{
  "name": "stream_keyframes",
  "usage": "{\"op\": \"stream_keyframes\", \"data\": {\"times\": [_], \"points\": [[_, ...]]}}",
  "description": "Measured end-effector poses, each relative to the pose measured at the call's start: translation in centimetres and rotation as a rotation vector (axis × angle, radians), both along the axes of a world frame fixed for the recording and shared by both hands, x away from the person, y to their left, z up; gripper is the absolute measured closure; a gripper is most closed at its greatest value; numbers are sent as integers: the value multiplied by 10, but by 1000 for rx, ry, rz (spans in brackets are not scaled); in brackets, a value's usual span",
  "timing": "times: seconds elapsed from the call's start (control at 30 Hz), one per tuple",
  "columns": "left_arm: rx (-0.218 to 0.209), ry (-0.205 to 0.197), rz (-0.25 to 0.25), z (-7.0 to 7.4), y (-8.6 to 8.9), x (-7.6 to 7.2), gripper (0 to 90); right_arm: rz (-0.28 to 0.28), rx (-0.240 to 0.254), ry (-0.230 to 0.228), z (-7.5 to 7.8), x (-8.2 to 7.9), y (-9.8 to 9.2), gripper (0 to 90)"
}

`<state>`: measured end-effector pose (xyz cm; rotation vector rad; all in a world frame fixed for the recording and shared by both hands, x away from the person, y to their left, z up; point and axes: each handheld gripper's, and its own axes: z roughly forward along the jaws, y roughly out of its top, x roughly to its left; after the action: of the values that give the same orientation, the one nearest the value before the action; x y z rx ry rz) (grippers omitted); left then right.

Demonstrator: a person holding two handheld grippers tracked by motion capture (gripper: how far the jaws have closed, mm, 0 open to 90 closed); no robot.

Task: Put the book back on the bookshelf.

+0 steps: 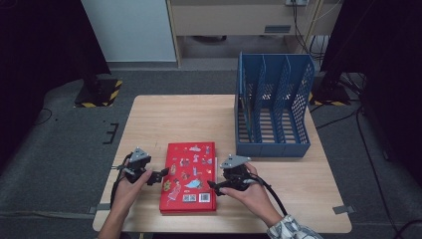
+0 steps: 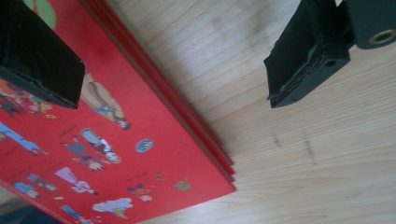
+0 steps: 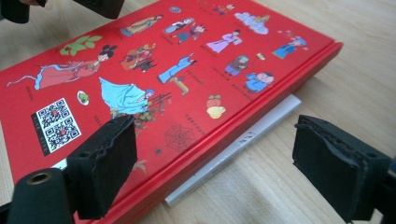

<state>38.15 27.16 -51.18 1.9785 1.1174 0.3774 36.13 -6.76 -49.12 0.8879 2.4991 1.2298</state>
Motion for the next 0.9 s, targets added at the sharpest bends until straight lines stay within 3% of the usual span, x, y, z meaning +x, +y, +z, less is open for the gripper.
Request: {"op": "stream_keyframes", "data": {"times": [0.13,0.27,0.33,0.43,0.6,0.9], "points": [[16,18,-46,-4,-9,2,38,7,-3,16,-3,1,2,121],[-9,29,-61,-6,-11,5,31,20,-13,51,-8,2,5,97],[-41,52,-71,-7,-12,5,50,25,-12,57,-9,2,5,93],[-48,74,-109,-8,-18,5,41,30,-17,62,-10,2,7,91],[-73,93,-123,-9,-23,8,38,36,-21,64,-13,2,9,91],[-63,98,-132,-8,-28,9,35,32,-16,72,-16,5,11,80]]}}
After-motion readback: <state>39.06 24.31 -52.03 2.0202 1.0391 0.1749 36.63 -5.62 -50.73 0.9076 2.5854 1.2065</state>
